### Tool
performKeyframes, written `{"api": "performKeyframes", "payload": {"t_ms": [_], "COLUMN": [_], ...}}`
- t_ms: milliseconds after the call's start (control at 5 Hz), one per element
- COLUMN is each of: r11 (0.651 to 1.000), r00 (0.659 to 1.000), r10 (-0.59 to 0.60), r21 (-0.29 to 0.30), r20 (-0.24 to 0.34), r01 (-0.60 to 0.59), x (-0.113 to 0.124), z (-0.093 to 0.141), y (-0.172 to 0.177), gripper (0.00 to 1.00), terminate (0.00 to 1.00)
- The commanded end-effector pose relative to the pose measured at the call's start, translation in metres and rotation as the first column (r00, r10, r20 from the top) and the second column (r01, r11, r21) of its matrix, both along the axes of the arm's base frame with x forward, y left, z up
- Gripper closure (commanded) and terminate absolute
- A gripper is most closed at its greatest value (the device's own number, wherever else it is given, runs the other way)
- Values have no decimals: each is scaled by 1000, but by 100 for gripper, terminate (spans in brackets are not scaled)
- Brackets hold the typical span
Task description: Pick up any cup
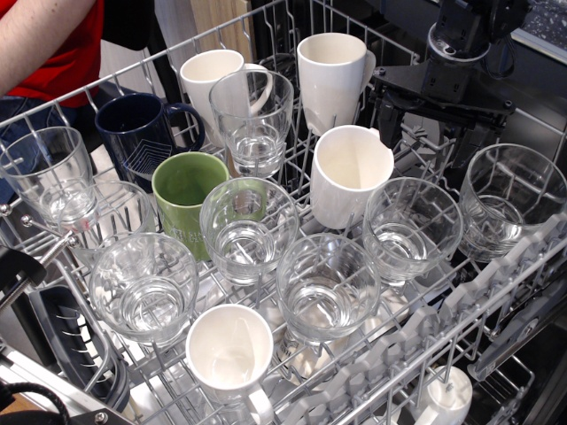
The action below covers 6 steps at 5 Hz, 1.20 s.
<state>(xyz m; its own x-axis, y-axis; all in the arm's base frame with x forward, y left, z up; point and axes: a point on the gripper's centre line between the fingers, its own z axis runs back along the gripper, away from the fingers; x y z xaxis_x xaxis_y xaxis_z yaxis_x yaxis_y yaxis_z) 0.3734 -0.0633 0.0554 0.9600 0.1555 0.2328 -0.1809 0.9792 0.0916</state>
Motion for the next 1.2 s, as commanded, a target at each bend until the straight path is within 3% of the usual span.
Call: {"api": "performKeyframes", "payload": {"t_ms": [0, 200, 400, 800, 1000], "r11": [1000, 999, 998, 992, 990], "r00": [1000, 999, 998, 992, 990], "r10": [0, 33, 63, 126, 142], "r21": [0, 7, 13, -5, 16], "r20": [0, -2, 31, 11, 24], "r01": [0, -33, -63, -126, -142], "x": [0, 0, 3, 13, 18], "z": [0, -17, -31, -58, -70], "y": [0, 10, 16, 21, 25], "gripper": [0, 0, 0, 0, 0], "terminate": [0, 0, 0, 0, 0]}}
